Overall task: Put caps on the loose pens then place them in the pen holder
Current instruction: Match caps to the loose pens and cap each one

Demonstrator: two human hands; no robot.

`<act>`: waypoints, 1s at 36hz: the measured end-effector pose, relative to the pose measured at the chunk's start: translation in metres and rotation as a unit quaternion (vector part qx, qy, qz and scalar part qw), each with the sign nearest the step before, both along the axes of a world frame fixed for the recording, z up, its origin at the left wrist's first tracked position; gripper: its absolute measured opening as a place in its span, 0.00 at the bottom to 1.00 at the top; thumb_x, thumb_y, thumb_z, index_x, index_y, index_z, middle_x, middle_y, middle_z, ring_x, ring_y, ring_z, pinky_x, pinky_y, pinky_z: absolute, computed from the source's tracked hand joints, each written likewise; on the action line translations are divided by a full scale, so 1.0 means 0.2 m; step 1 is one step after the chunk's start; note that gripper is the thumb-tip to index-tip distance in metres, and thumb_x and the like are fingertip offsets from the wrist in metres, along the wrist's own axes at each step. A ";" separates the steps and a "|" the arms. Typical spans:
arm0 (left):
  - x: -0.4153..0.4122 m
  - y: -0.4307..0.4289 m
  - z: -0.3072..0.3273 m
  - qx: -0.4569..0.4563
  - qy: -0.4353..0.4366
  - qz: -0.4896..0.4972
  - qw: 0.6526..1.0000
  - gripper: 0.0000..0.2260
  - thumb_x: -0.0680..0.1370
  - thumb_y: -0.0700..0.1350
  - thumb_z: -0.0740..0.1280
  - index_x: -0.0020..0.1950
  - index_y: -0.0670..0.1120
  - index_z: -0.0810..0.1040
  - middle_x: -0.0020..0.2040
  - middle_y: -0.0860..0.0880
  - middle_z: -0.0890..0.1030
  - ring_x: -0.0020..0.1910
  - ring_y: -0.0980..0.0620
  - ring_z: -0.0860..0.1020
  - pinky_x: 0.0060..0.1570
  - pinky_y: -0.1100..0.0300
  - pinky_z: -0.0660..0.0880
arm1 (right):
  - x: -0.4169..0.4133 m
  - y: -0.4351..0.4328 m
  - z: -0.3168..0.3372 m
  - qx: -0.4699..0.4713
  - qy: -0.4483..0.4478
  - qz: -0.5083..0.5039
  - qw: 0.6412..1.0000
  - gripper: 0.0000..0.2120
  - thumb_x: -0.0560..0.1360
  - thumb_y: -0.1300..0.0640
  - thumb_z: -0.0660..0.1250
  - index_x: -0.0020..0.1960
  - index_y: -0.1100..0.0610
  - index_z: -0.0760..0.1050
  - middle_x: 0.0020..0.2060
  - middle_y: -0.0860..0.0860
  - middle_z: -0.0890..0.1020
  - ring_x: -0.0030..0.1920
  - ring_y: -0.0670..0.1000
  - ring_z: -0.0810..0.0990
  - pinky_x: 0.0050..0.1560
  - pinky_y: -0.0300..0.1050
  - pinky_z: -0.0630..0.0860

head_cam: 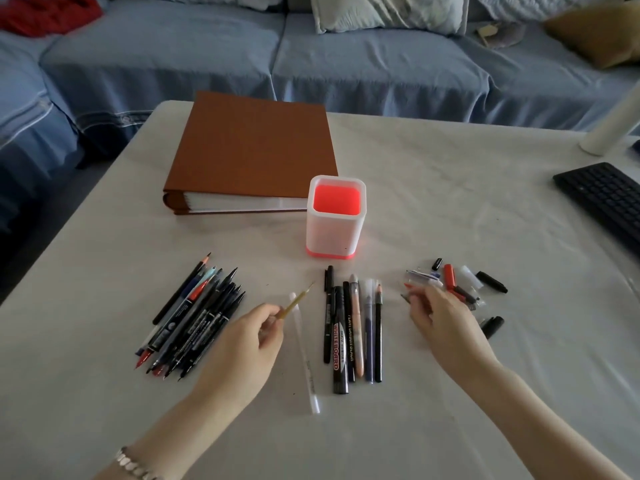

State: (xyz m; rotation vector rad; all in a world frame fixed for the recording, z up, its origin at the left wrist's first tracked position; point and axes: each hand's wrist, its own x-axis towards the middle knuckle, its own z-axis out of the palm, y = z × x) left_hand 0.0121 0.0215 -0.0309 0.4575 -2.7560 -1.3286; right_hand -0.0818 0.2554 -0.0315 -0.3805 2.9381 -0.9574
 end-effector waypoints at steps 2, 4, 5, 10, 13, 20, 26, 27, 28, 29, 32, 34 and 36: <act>0.00 0.01 0.02 0.026 0.014 -0.016 0.999 0.07 0.76 0.46 0.63 0.41 0.58 0.74 0.35 0.50 0.80 0.34 0.49 0.77 0.37 0.56 0.74 | 0.01 -0.05 0.06 -0.114 -0.056 0.000 0.992 0.06 0.77 0.59 0.59 0.45 0.49 0.72 0.29 0.44 0.73 0.32 0.45 0.70 0.34 0.34 0.65; 0.00 0.02 0.05 0.044 0.030 -0.028 0.998 0.07 0.76 0.48 0.63 0.41 0.59 0.74 0.35 0.46 0.80 0.32 0.48 0.74 0.33 0.57 0.72 | 0.02 -0.09 0.12 -0.196 -0.069 0.002 0.978 0.08 0.77 0.59 0.59 0.44 0.47 0.71 0.25 0.46 0.70 0.28 0.45 0.66 0.31 0.34 0.64; 0.01 0.03 0.06 0.050 0.038 -0.035 0.997 0.07 0.76 0.46 0.63 0.41 0.59 0.75 0.35 0.44 0.79 0.30 0.50 0.72 0.31 0.60 0.70 | 0.03 -0.11 0.15 -0.227 -0.070 -0.001 0.971 0.08 0.76 0.59 0.60 0.42 0.47 0.72 0.23 0.46 0.70 0.27 0.44 0.65 0.30 0.34 0.64; 0.02 0.05 0.12 0.083 0.048 -0.061 0.994 0.07 0.76 0.44 0.63 0.47 0.57 0.77 0.41 0.55 0.79 0.34 0.55 0.75 0.33 0.69 0.70 | 0.05 -0.17 0.25 -0.329 -0.092 -0.016 0.940 0.08 0.75 0.60 0.63 0.37 0.53 0.75 0.20 0.43 0.71 0.24 0.43 0.65 0.27 0.30 0.62; 0.03 0.05 0.13 0.083 0.055 -0.074 0.992 0.05 0.75 0.51 0.62 0.47 0.59 0.77 0.41 0.54 0.80 0.38 0.50 0.78 0.40 0.58 0.75 | 0.06 -0.19 0.26 -0.335 -0.106 -0.011 0.936 0.10 0.76 0.59 0.61 0.37 0.52 0.76 0.21 0.45 0.68 0.28 0.49 0.63 0.27 0.35 0.61; 0.04 0.06 0.16 0.070 0.083 -0.086 0.990 0.08 0.72 0.52 0.62 0.48 0.62 0.73 0.40 0.54 0.80 0.40 0.50 0.78 0.40 0.58 0.75 | 0.09 -0.19 0.28 -0.319 -0.110 0.009 0.941 0.09 0.75 0.57 0.61 0.38 0.52 0.76 0.21 0.44 0.69 0.28 0.46 0.64 0.28 0.32 0.62; 0.04 0.06 0.17 0.051 0.087 -0.092 0.991 0.07 0.73 0.50 0.63 0.50 0.56 0.77 0.37 0.53 0.80 0.34 0.54 0.76 0.31 0.67 0.70 | 0.10 -0.20 0.29 -0.343 -0.111 0.003 0.933 0.10 0.76 0.60 0.60 0.38 0.54 0.76 0.20 0.45 0.68 0.27 0.46 0.63 0.27 0.31 0.62; 0.04 0.05 0.17 0.047 0.089 -0.093 0.991 0.07 0.73 0.49 0.63 0.49 0.54 0.79 0.36 0.53 0.80 0.32 0.55 0.75 0.30 0.70 0.67 | 0.10 -0.20 0.30 -0.347 -0.110 0.000 0.931 0.10 0.76 0.61 0.60 0.38 0.54 0.76 0.20 0.45 0.68 0.26 0.45 0.63 0.27 0.31 0.62; 0.04 0.05 0.17 0.042 0.089 -0.095 0.991 0.08 0.73 0.50 0.63 0.49 0.54 0.79 0.35 0.53 0.80 0.32 0.55 0.74 0.30 0.71 0.66 | 0.10 -0.20 0.30 -0.353 -0.109 -0.003 0.929 0.10 0.76 0.61 0.60 0.38 0.54 0.76 0.20 0.44 0.68 0.25 0.44 0.63 0.27 0.30 0.62; 0.04 0.05 0.17 0.039 0.089 -0.094 0.991 0.09 0.73 0.51 0.62 0.49 0.54 0.80 0.35 0.53 0.80 0.32 0.54 0.74 0.30 0.71 0.66 | 0.10 -0.20 0.30 -0.359 -0.105 -0.008 0.927 0.10 0.76 0.62 0.60 0.38 0.54 0.76 0.19 0.44 0.68 0.24 0.43 0.63 0.27 0.30 0.62; 0.04 0.05 0.17 0.036 0.090 -0.091 0.991 0.10 0.73 0.52 0.62 0.49 0.54 0.79 0.36 0.52 0.80 0.34 0.51 0.76 0.31 0.66 0.69 | 0.10 -0.20 0.30 -0.368 -0.094 -0.015 0.925 0.11 0.76 0.62 0.60 0.38 0.54 0.76 0.19 0.44 0.68 0.24 0.44 0.62 0.27 0.31 0.61; 0.05 0.05 0.17 0.034 0.095 -0.095 0.990 0.09 0.73 0.51 0.62 0.49 0.55 0.79 0.36 0.54 0.80 0.33 0.53 0.75 0.31 0.69 0.67 | 0.10 -0.21 0.30 -0.362 -0.101 0.000 0.927 0.11 0.76 0.61 0.60 0.38 0.53 0.76 0.20 0.45 0.68 0.26 0.45 0.62 0.27 0.32 0.61; 0.05 0.06 0.18 0.026 0.104 -0.105 0.989 0.09 0.73 0.50 0.62 0.50 0.55 0.79 0.37 0.57 0.78 0.32 0.57 0.73 0.30 0.72 0.64 | 0.11 -0.21 0.30 -0.343 -0.116 0.030 0.932 0.10 0.75 0.60 0.60 0.38 0.53 0.76 0.21 0.45 0.69 0.26 0.45 0.63 0.28 0.32 0.62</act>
